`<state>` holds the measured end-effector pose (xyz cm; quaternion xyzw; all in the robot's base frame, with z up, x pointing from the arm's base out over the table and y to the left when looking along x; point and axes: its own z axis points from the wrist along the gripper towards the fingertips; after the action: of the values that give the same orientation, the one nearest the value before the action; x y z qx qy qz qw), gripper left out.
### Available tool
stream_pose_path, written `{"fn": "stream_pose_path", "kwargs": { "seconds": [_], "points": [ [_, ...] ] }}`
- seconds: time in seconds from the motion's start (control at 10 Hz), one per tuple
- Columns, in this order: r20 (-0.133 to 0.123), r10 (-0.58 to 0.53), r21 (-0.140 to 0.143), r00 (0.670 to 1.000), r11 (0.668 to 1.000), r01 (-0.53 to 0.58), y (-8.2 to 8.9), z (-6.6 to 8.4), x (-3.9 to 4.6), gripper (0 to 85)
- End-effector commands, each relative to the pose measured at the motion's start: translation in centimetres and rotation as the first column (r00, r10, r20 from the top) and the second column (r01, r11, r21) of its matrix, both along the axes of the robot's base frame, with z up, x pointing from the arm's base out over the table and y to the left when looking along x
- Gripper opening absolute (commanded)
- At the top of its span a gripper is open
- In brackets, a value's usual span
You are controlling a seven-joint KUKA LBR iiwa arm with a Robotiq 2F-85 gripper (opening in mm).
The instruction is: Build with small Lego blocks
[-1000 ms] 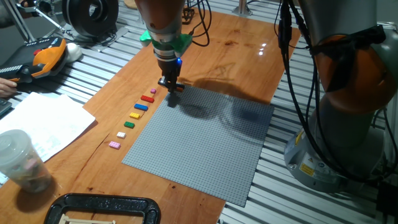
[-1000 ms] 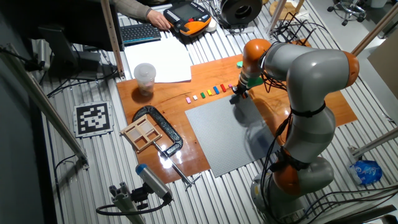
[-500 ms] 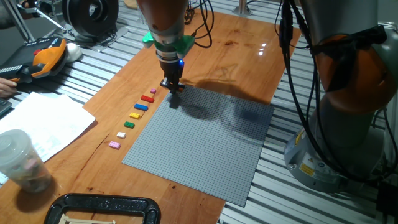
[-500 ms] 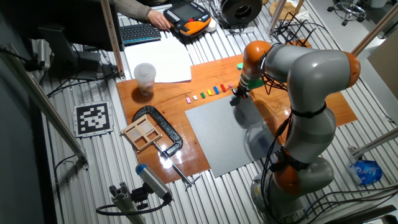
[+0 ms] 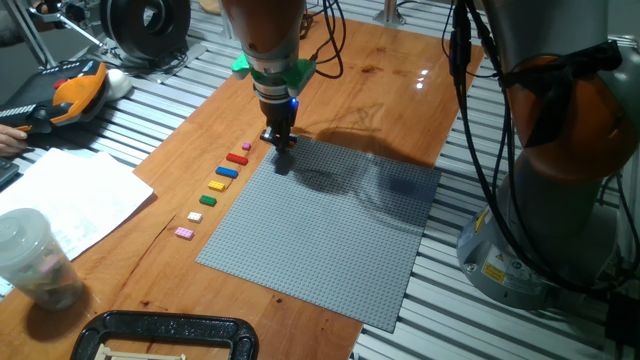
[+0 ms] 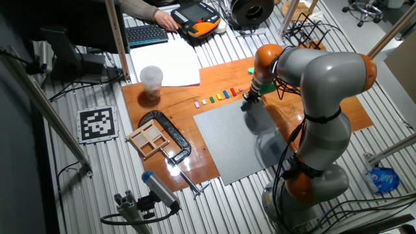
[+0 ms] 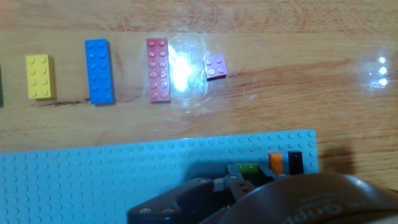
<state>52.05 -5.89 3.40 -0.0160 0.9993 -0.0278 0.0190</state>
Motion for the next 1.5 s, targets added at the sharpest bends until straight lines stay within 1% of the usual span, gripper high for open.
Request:
{"fn": "stream_pose_path", "kwargs": {
  "seconds": [0.0, 0.6, 1.4],
  "points": [
    [0.001, 0.000, 0.000, 1.000, 1.000, 0.000, 0.0, 0.0, 0.00, 0.0],
    [0.006, 0.000, 0.003, 1.000, 1.000, 0.000, -0.3, -0.3, 0.13, 0.0],
    [0.025, -0.005, 0.002, 1.000, 1.000, 0.005, -0.1, -1.0, 0.34, 0.0]
  ]
}}
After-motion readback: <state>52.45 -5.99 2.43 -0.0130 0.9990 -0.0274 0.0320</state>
